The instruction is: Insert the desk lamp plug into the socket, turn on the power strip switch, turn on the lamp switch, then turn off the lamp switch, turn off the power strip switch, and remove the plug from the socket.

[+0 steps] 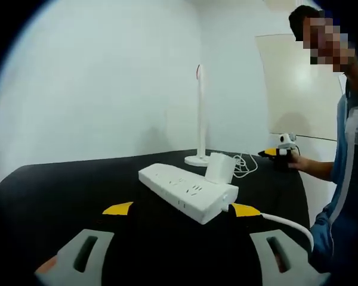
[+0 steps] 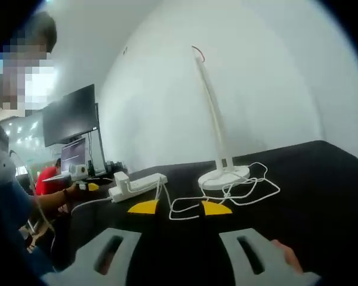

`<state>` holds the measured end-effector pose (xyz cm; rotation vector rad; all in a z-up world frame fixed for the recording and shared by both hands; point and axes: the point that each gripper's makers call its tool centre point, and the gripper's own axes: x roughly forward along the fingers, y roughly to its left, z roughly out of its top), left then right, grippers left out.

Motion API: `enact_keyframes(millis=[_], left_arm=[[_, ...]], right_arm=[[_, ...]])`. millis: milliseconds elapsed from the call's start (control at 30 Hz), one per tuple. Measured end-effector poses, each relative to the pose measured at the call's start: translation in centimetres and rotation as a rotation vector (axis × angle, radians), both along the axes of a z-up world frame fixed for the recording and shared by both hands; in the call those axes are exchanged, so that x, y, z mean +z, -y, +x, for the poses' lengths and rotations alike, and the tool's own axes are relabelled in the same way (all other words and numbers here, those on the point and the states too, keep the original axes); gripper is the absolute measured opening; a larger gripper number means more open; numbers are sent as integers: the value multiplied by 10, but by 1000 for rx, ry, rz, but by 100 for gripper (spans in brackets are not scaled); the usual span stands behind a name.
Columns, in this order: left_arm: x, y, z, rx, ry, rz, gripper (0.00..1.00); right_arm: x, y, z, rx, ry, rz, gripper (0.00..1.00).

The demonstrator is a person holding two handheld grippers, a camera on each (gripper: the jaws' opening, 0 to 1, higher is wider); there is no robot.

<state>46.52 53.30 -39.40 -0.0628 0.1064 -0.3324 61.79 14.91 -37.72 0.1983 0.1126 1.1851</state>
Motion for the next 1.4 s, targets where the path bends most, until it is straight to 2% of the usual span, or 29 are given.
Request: enact_keyframes(millis=[67,167,300,567,900,1067,1400], left_arm=[[2,6,2,-6,-1,-5,59],[2,17,6,-22,-13,26,59],[9,22,13,-37,0,16,60],[4,32,21,-53,-17,21,60],[4,37,29,-68,-17,7,60],[4,42,32,-78,-4,-21,60],[-10,37,37,-47,-31,32,58]], right_arm=[[-2,-1,0,3,9,-16,28],[-4,-3,-1,6,15,-30,28],[-5,-3,-1,6,15,-30,28],[-4,-2,-1,4,15,-23,28],[-4,-1,0,3,13,-21,28],[-4,-1,0,2,11,-19,28],[-6,-2,0,-2,5,-32,28]])
